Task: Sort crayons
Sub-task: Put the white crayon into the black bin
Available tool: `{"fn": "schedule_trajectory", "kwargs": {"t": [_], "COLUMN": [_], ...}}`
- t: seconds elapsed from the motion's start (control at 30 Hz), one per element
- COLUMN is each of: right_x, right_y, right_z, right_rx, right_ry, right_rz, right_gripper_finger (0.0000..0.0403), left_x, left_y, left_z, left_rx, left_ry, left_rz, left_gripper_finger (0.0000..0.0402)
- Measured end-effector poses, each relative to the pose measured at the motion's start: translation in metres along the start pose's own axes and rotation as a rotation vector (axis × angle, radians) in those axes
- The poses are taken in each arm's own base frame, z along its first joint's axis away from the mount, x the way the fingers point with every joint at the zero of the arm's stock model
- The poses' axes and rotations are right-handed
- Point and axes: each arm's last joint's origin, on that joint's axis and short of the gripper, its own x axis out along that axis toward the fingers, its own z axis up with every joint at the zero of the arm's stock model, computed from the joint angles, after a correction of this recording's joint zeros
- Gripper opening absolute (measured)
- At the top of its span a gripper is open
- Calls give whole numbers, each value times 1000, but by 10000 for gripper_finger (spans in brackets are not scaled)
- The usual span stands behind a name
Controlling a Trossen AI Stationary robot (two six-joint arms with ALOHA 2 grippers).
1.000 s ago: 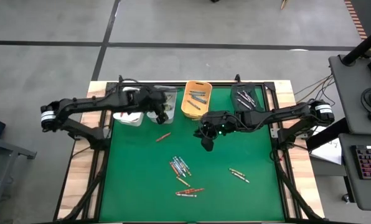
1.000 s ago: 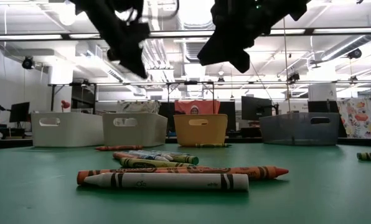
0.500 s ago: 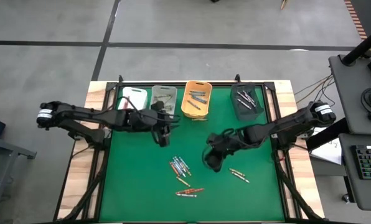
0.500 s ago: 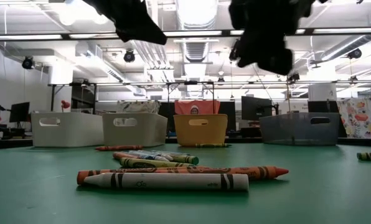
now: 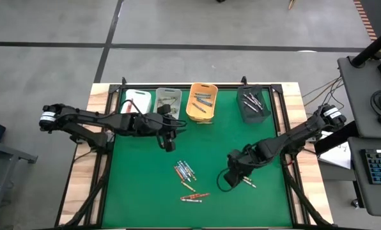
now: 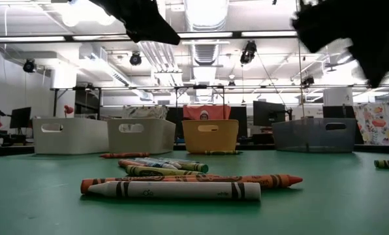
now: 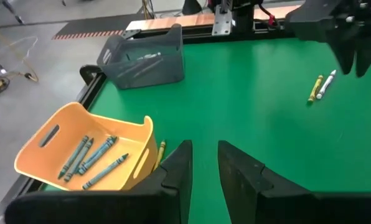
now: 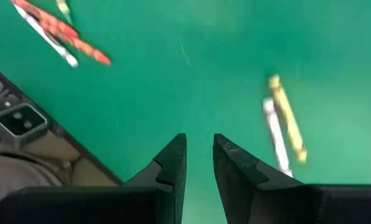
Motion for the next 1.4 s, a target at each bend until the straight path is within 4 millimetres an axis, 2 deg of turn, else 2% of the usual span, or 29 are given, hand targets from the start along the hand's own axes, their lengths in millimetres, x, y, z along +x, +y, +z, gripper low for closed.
{"fn": "schedule_trajectory", "kwargs": {"t": [0.27, 0.47, 0.6, 0.8, 1.1, 1.4], "right_x": [3, 27, 42, 49, 69, 74], "right_y": [7, 7, 7, 7, 9, 5], "right_z": [-24, -34, -38, -45, -39, -32], "right_rx": [76, 131, 135, 59, -106, -151], "right_ry": [43, 134, 187, 234, 192, 121], "right_rz": [-25, -112, -230, -437, -476, -512], "right_gripper_finger": [68, 68, 68, 68, 68, 68], "left_x": [1, 2, 6, 11, 12, 12], "left_y": [0, 0, -1, -3, -3, -3], "left_z": [0, 3, 3, 4, 3, 4], "left_rx": [25, 51, 81, 95, 99, 98], "left_ry": [-2, -42, -43, -60, -57, -60], "left_rz": [0, 4, 4, 6, 6, 7], "left_gripper_finger": [59, 59, 59, 59, 59, 59]}}
